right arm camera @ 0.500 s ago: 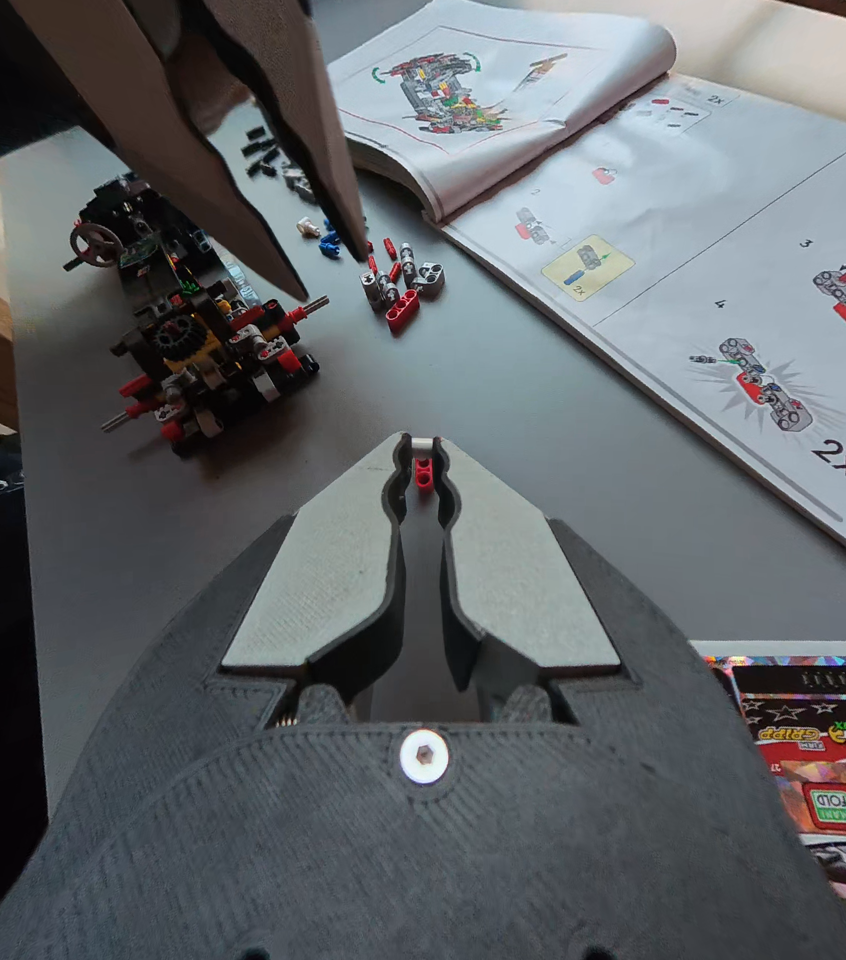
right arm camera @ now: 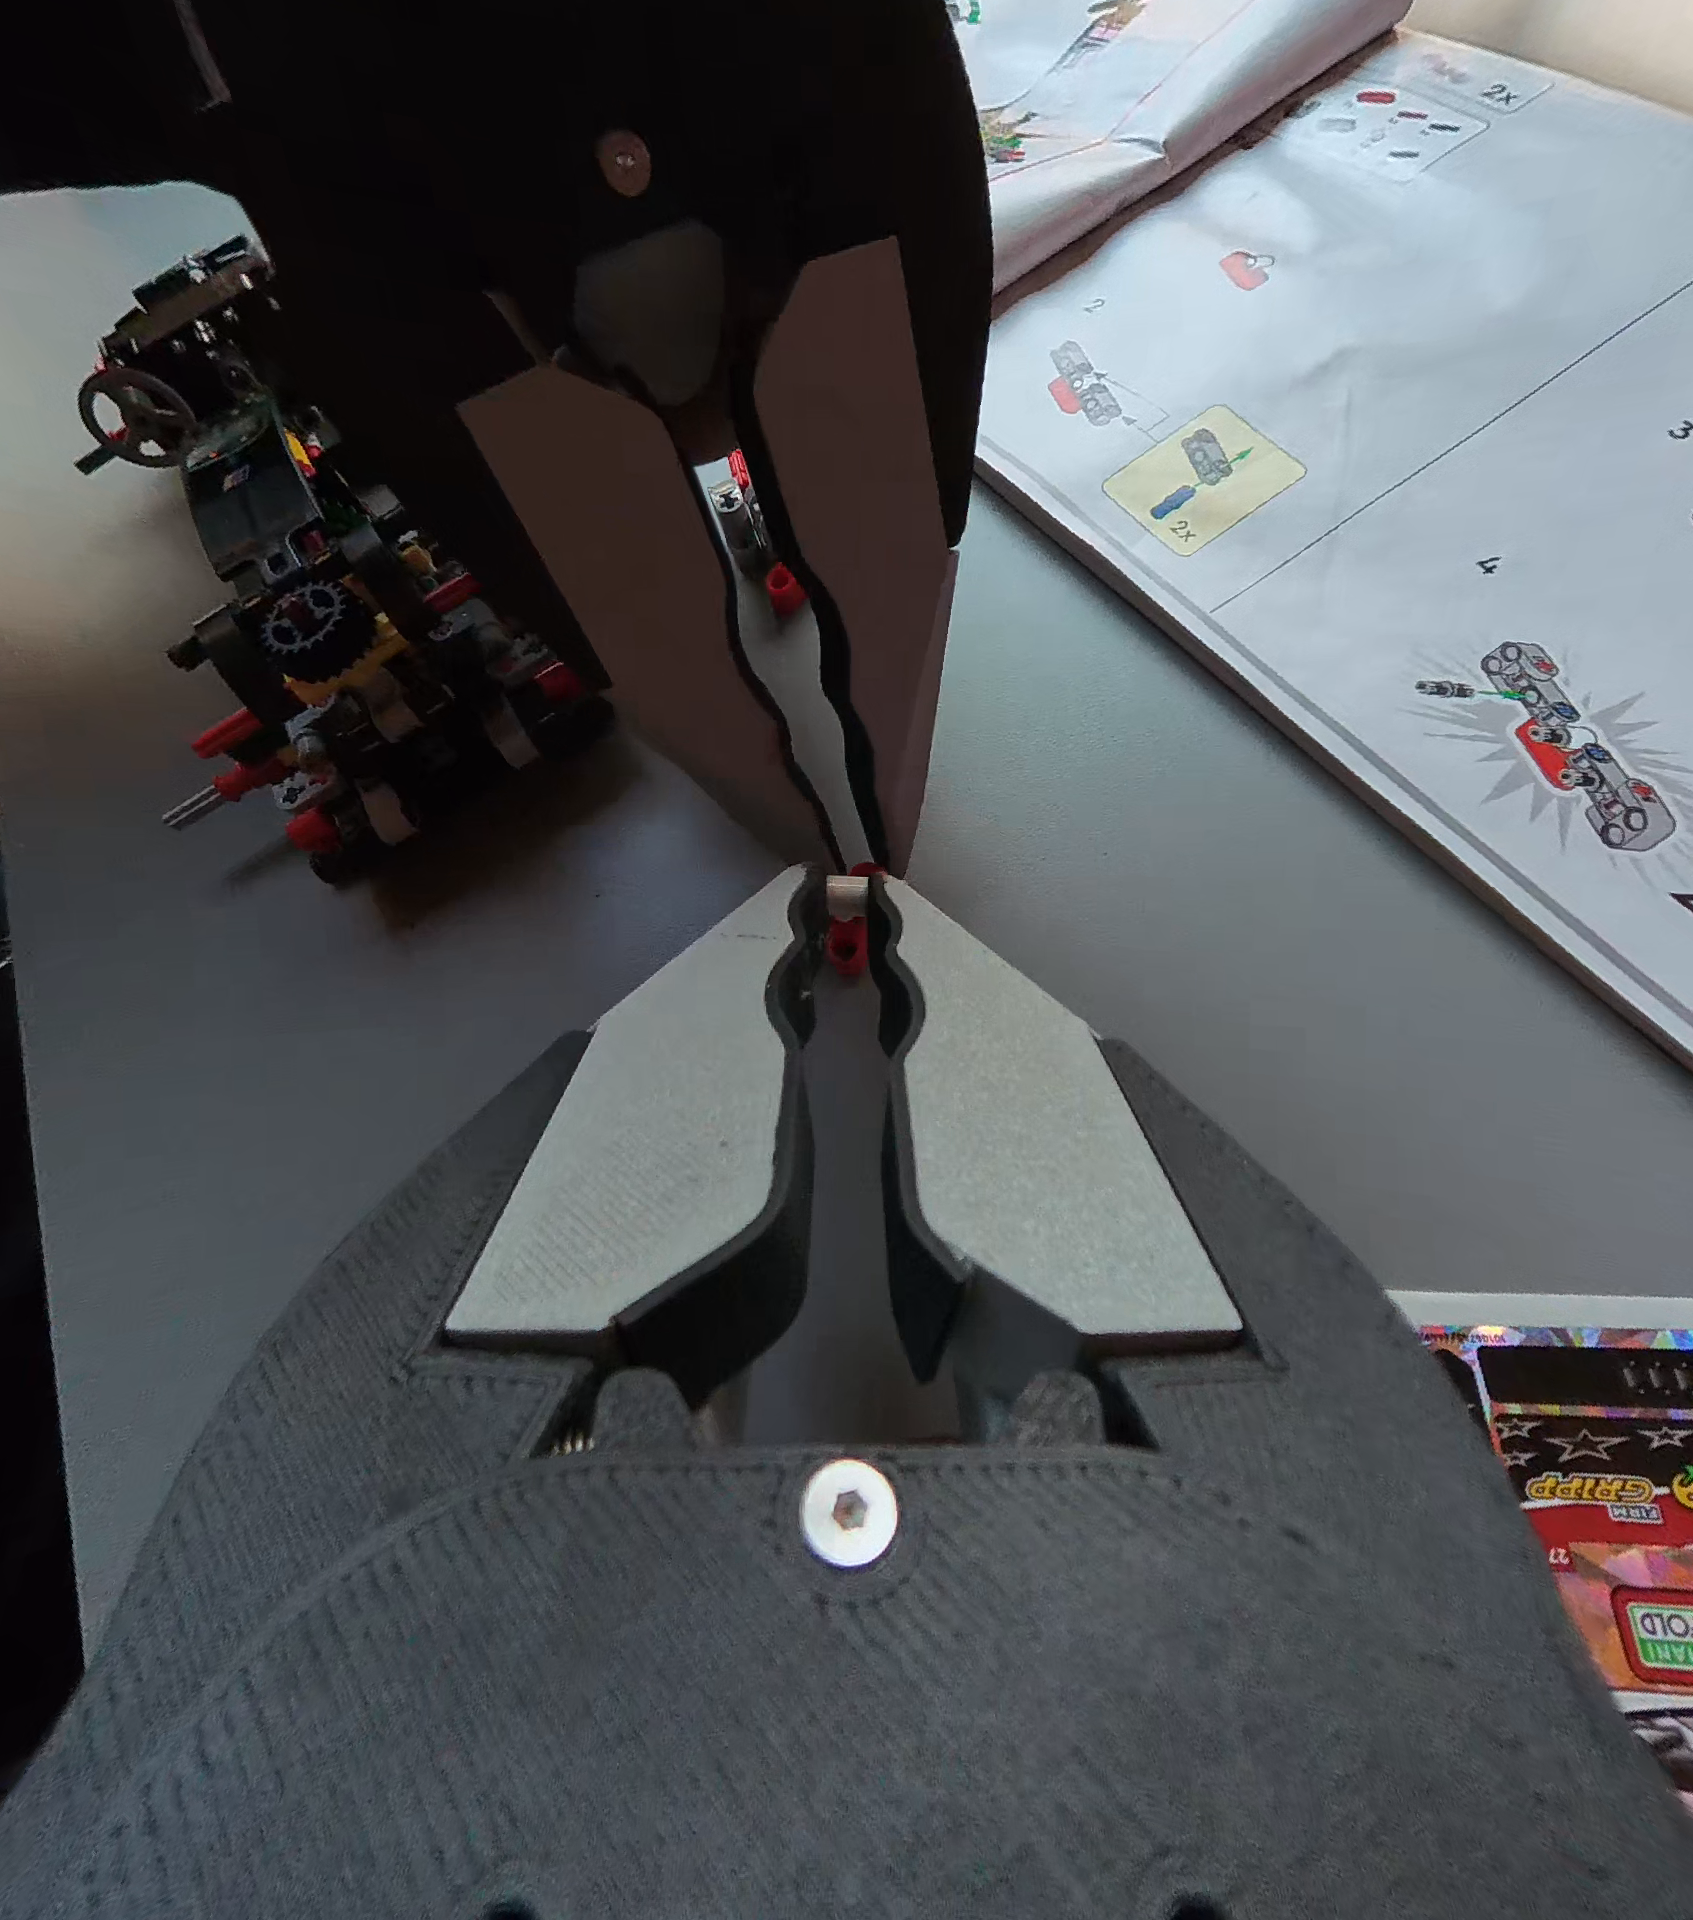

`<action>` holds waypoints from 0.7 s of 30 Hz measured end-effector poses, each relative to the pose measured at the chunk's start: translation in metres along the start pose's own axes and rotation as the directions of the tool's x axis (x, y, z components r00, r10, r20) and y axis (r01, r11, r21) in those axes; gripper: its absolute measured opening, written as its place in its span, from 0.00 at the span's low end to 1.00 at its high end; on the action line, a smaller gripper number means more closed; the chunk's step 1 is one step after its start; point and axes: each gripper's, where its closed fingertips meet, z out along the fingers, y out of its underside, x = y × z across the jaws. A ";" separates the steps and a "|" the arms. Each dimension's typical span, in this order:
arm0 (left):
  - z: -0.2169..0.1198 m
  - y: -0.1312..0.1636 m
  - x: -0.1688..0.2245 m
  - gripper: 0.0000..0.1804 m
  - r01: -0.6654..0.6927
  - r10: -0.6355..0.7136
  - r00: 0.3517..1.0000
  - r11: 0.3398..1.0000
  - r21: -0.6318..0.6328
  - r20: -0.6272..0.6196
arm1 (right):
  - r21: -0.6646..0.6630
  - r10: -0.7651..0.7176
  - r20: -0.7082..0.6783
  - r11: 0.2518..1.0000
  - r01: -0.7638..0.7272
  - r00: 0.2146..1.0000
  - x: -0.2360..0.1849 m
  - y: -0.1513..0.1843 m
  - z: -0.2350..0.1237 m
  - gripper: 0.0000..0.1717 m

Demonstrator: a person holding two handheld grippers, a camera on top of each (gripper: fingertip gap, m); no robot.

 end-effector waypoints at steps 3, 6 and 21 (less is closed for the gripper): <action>0.000 0.000 0.001 0.02 0.022 -0.022 1.000 1.000 0.018 -0.010 | -0.005 -0.009 -0.014 1.000 0.009 1.000 0.001 0.001 0.001 0.03; 0.000 0.000 0.002 0.02 0.062 -0.062 0.998 0.998 0.014 -0.023 | -0.017 -0.009 -0.026 1.000 0.009 1.000 0.002 0.002 0.002 0.03; 0.002 -0.003 0.000 0.02 0.059 -0.056 0.995 0.998 0.028 -0.079 | -0.026 -0.055 -0.062 0.998 0.053 0.997 0.004 0.004 0.001 0.03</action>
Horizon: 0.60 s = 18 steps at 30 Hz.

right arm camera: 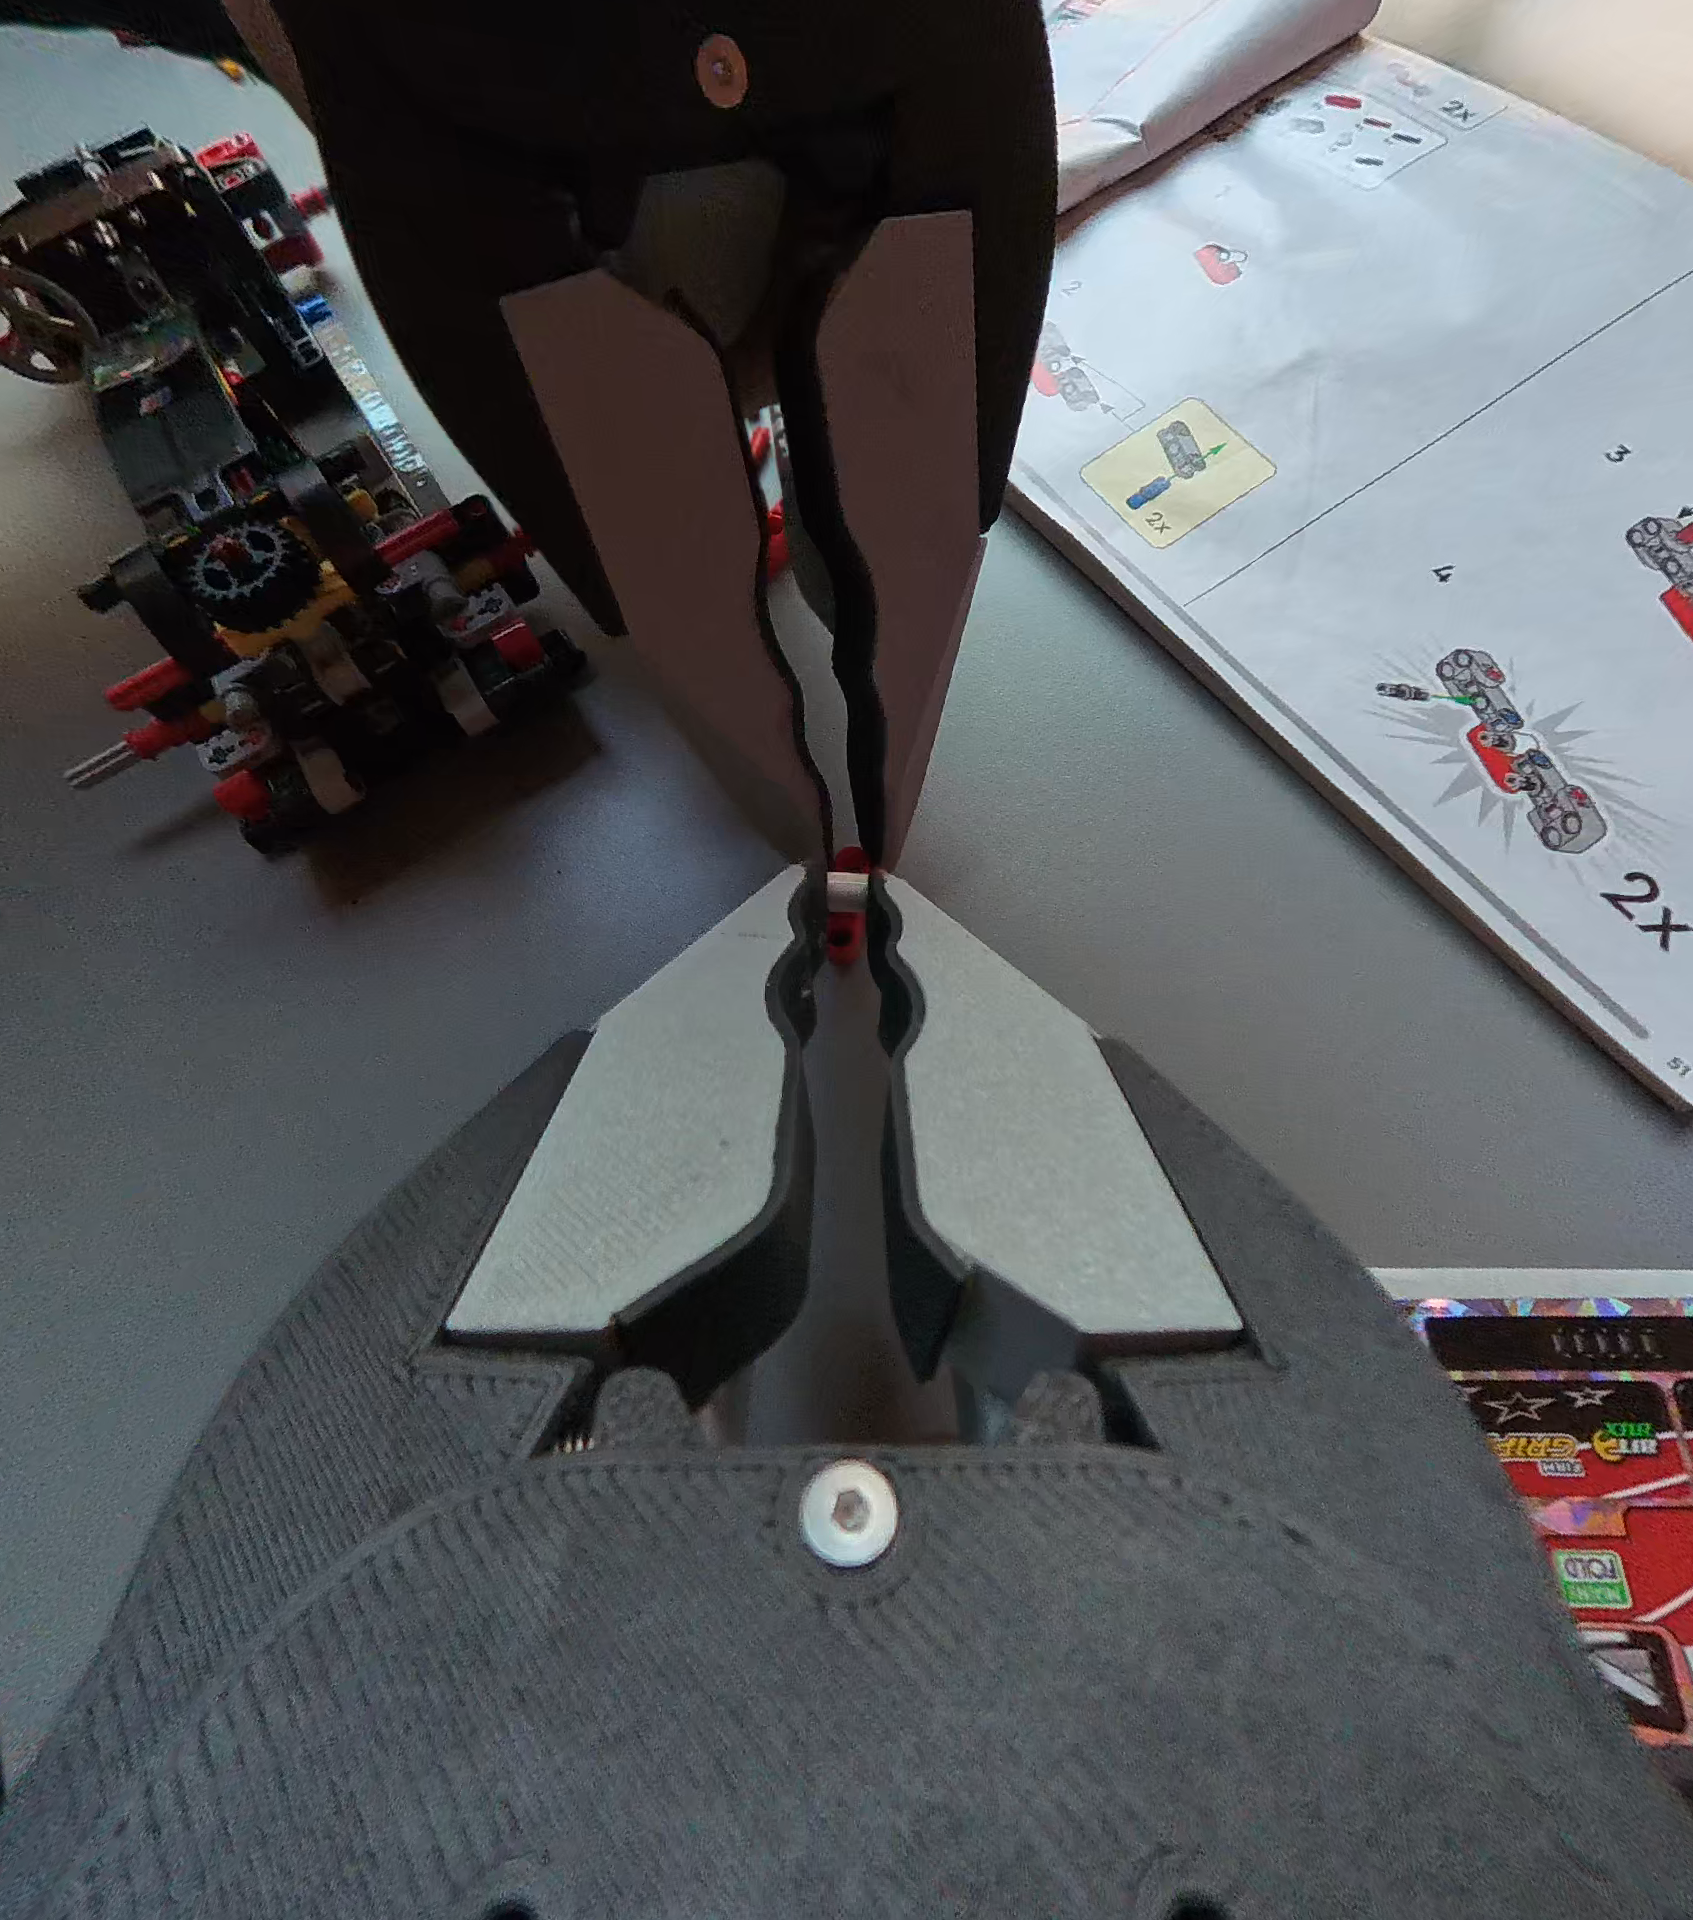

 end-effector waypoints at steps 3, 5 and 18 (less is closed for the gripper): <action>0.000 0.000 0.000 0.02 0.032 -0.032 0.999 0.999 0.011 -0.007 | -0.026 -0.068 -0.025 0.997 0.067 0.997 0.001 0.001 -0.001 0.03; 0.000 -0.001 0.001 0.02 0.039 -0.039 0.999 0.999 0.018 -0.010 | -0.087 -0.131 -0.042 0.988 0.127 0.990 0.001 0.002 -0.001 0.03; 0.001 -0.001 0.000 0.02 0.068 -0.068 0.998 0.997 0.032 -0.009 | -0.300 -0.318 0.067 0.898 0.323 0.946 -0.001 0.001 0.004 0.03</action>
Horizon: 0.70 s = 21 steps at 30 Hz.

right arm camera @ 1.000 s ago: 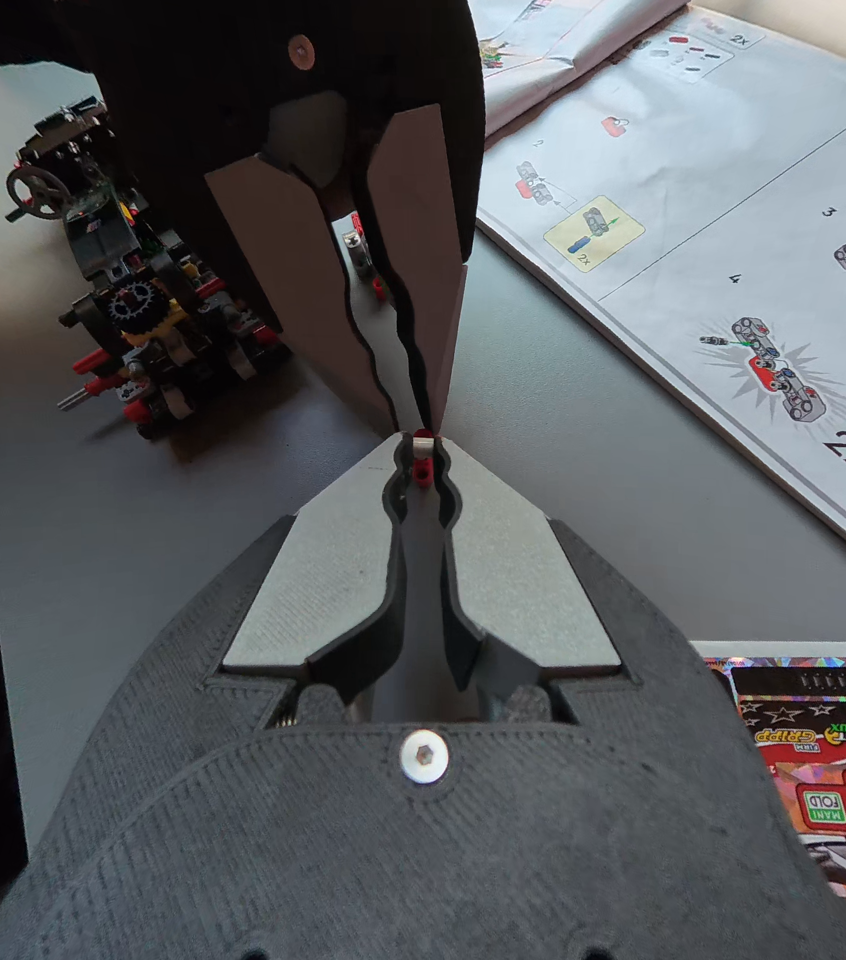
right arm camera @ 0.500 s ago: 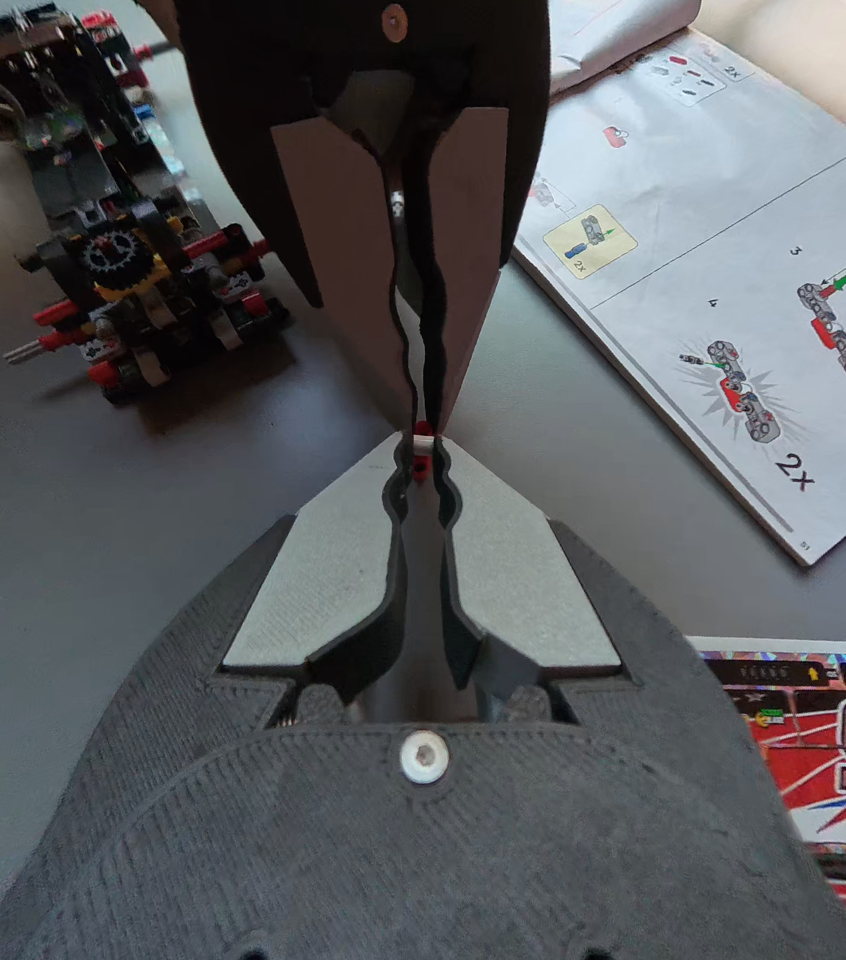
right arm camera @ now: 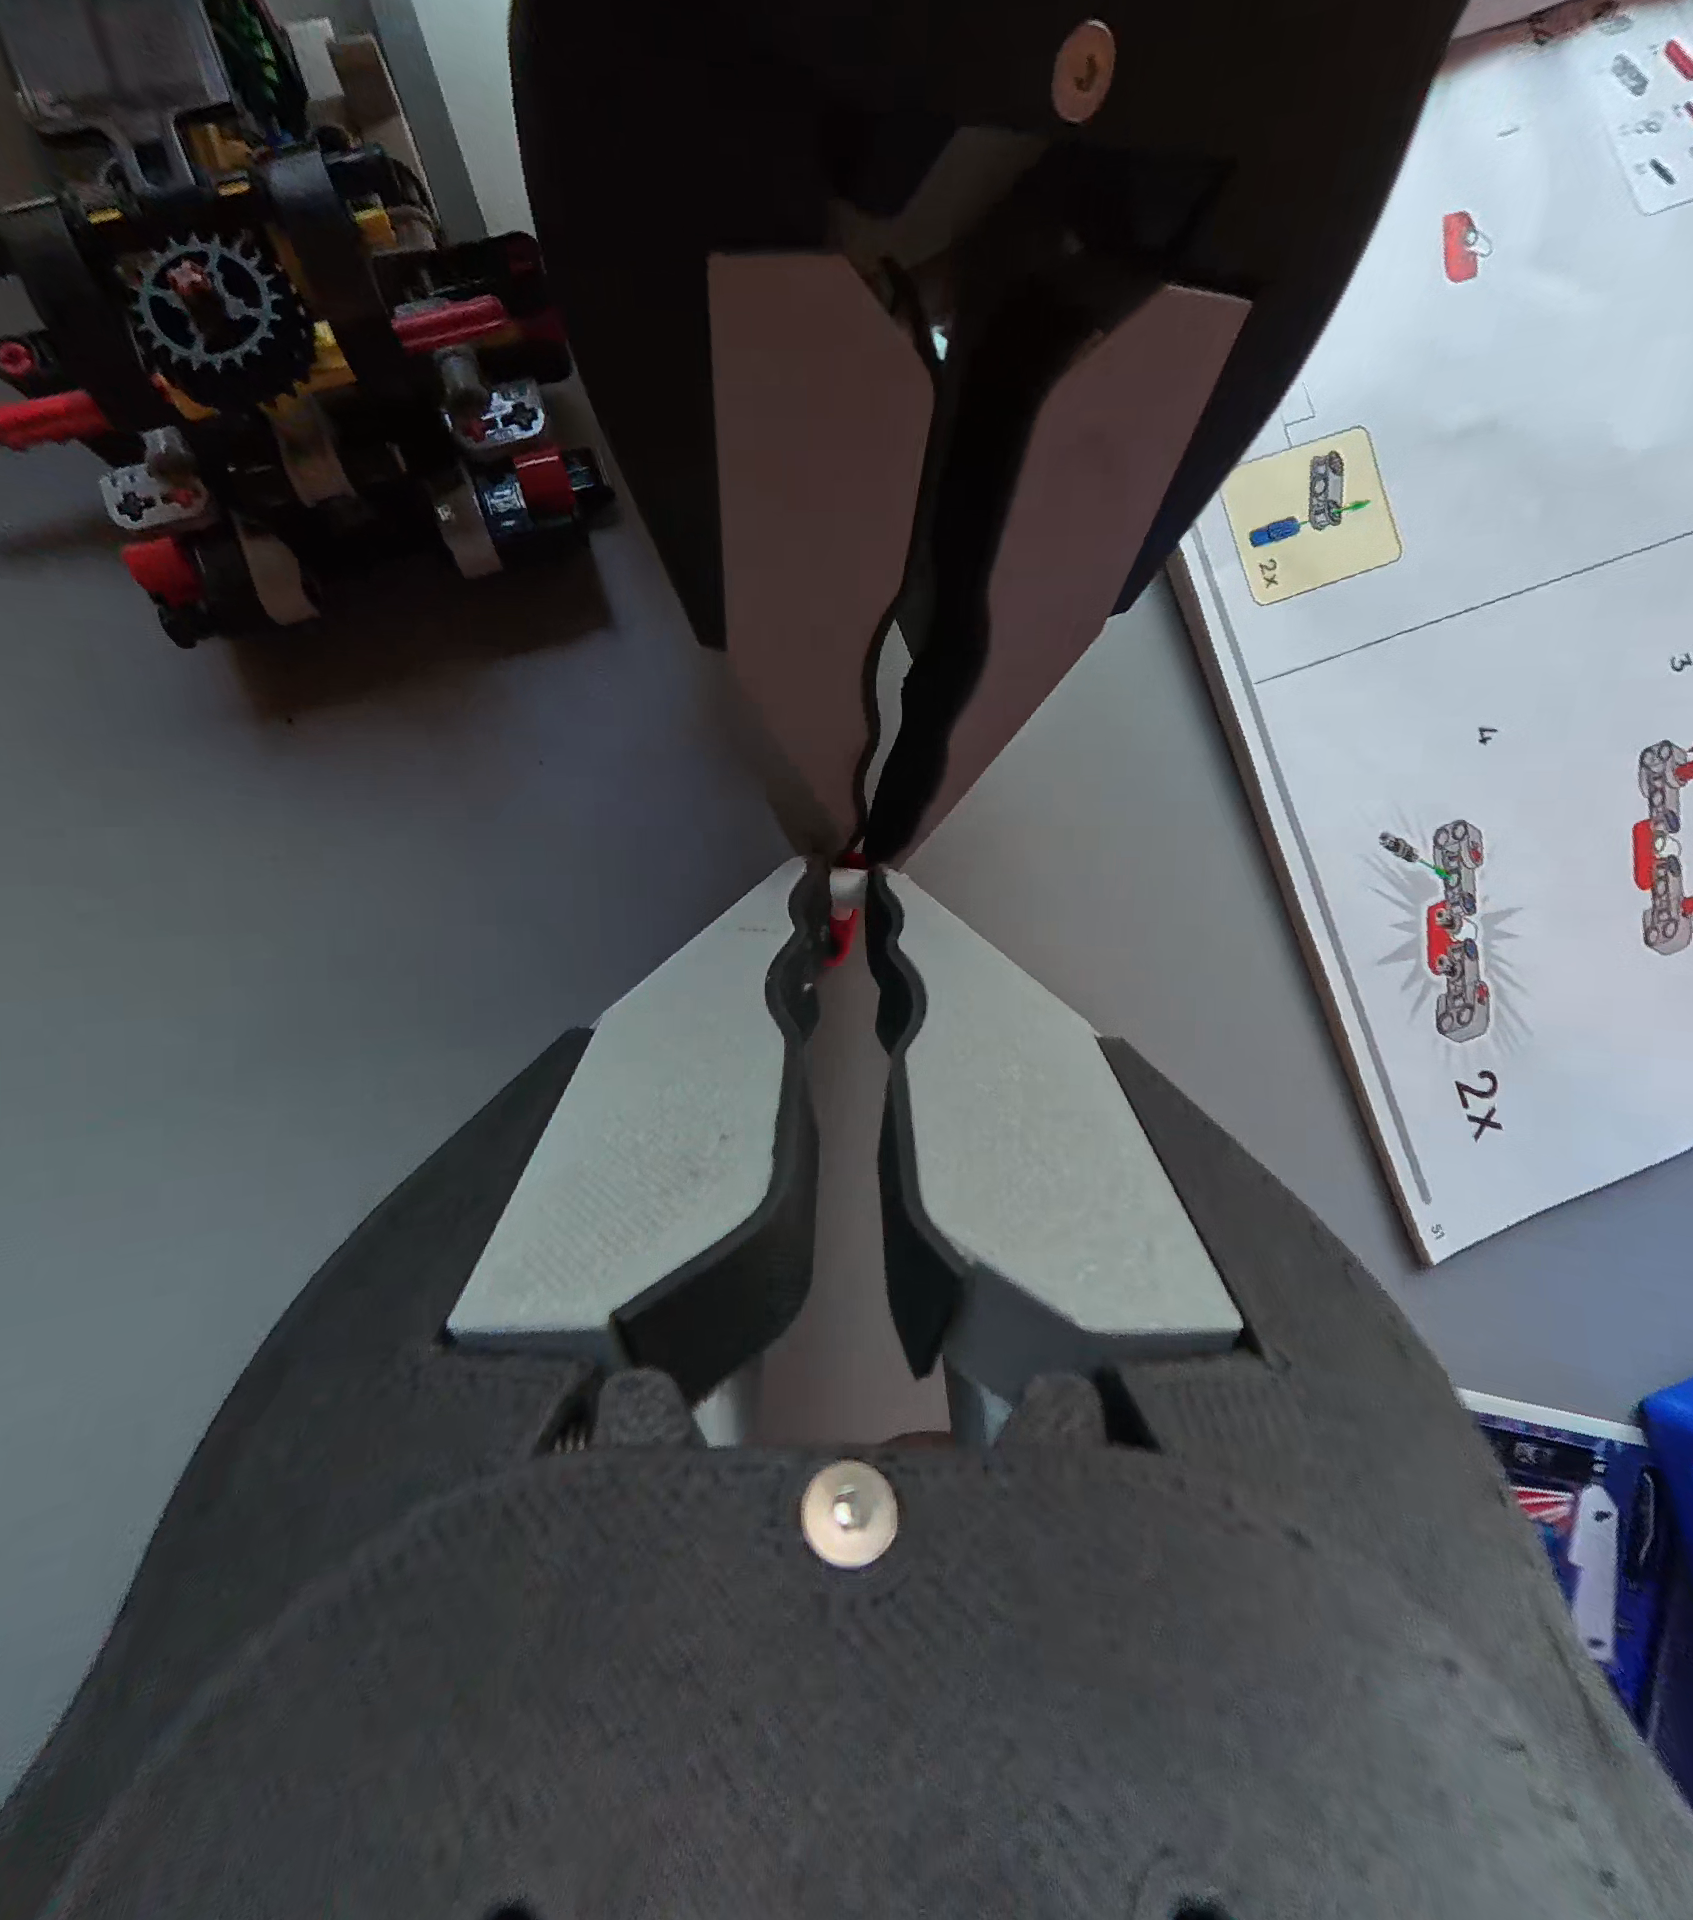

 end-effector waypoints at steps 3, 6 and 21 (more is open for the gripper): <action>0.002 -0.002 0.003 0.02 -0.006 0.006 1.000 1.000 0.012 -0.005 | 0.068 0.038 0.008 0.997 -0.039 0.999 -0.003 0.001 -0.002 0.03; 0.003 -0.003 0.005 0.02 -0.026 0.026 1.000 1.000 0.007 -0.001 | 0.144 0.057 -0.029 0.988 -0.052 0.998 -0.005 0.003 -0.004 0.03; 0.003 -0.004 0.006 0.02 0.047 -0.047 0.998 0.999 0.018 0.030 | 0.252 0.333 0.095 0.904 -0.346 0.938 -0.001 0.007 -0.015 0.03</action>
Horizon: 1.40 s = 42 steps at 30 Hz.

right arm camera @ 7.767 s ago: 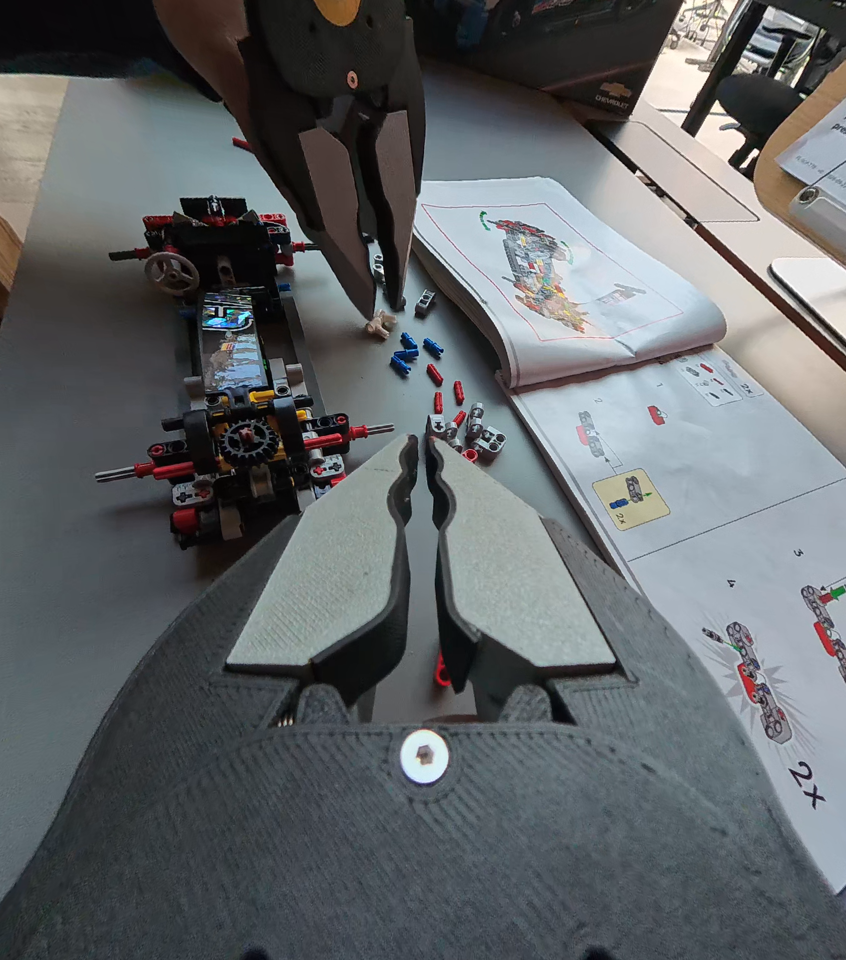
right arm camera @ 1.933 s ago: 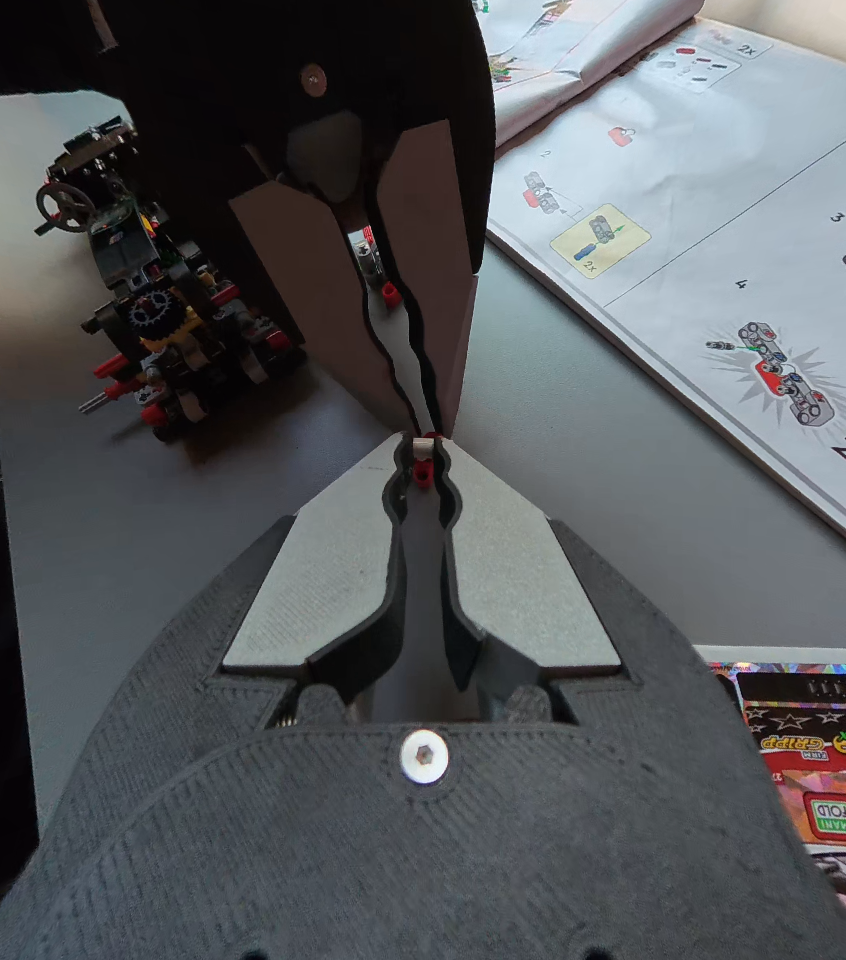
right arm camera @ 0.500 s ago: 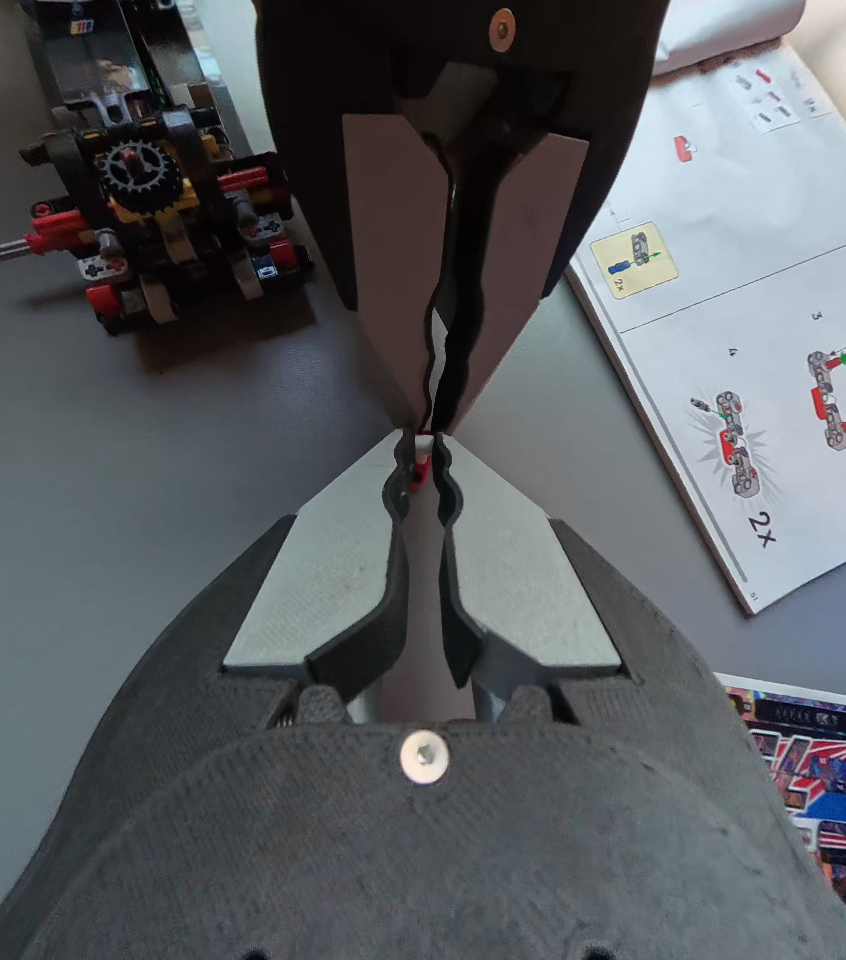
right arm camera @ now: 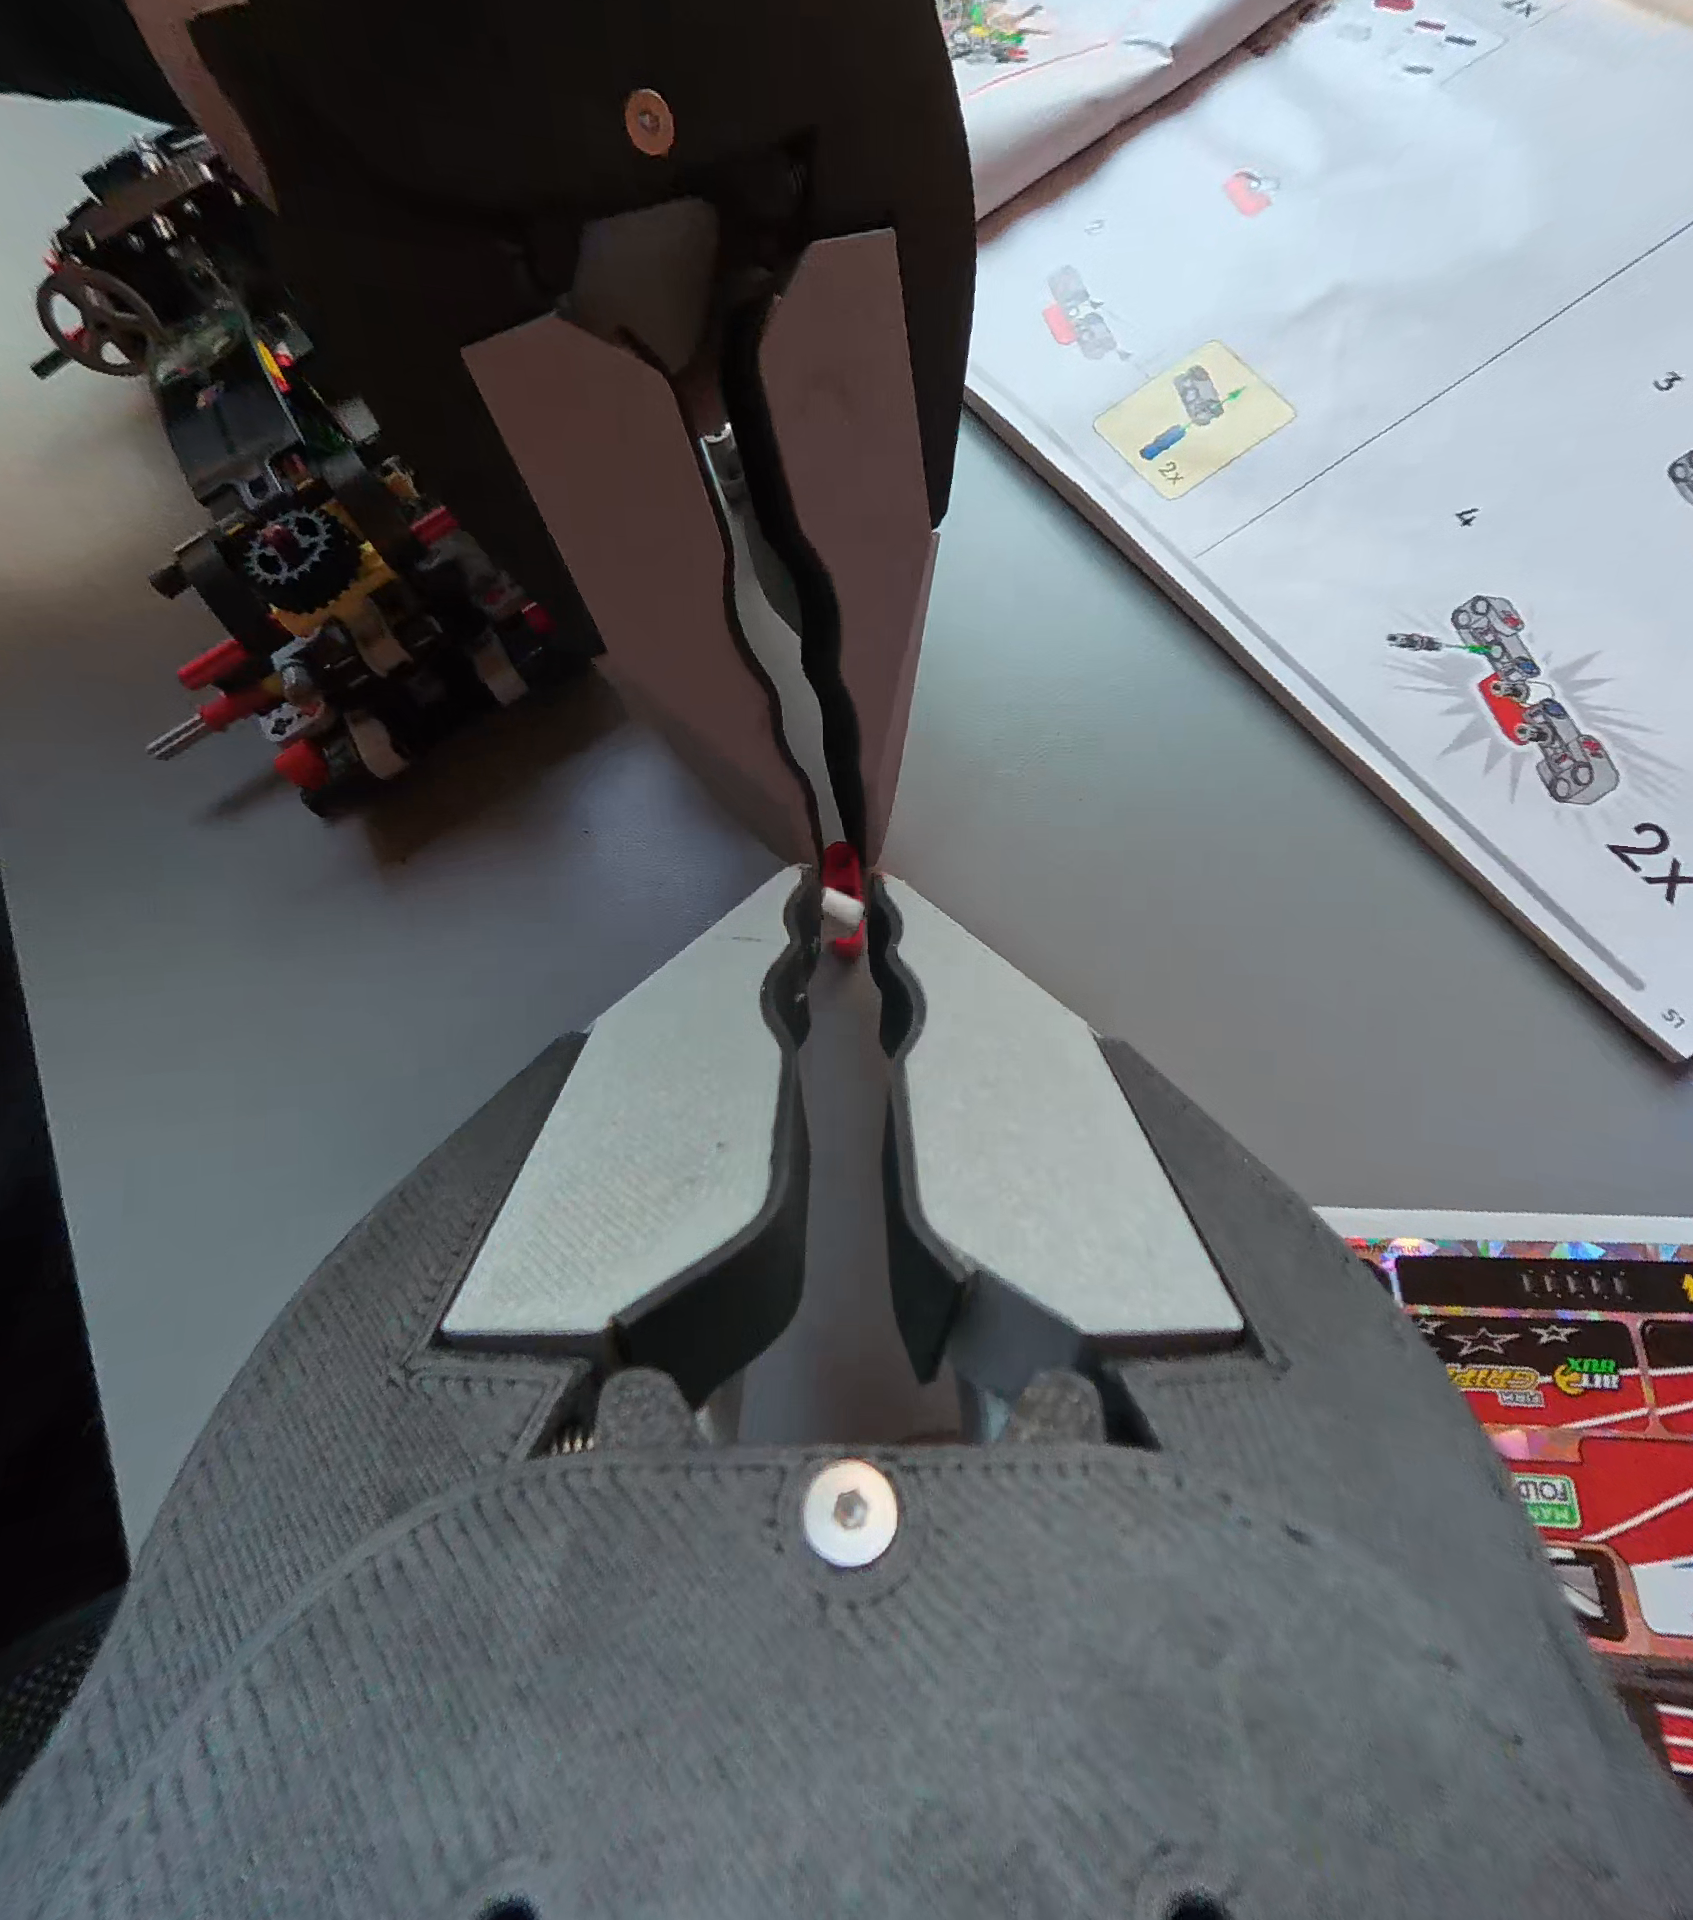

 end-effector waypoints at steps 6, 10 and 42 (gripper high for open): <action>0.001 -0.001 0.001 0.02 0.005 -0.005 1.000 1.000 -0.008 0.005 | -0.022 -0.057 -0.041 0.998 0.056 0.998 0.000 0.000 -0.001 0.00; 0.001 0.000 0.002 0.02 0.015 -0.015 1.000 1.000 -0.014 0.010 | -0.028 -0.015 -0.027 1.000 0.014 1.000 -0.002 0.001 -0.011 0.06; -0.034 -0.015 0.028 0.12 -0.219 0.201 0.956 0.974 0.063 0.216 | 0.254 0.301 0.409 0.869 -0.424 0.862 -0.030 -0.041 -0.043 0.06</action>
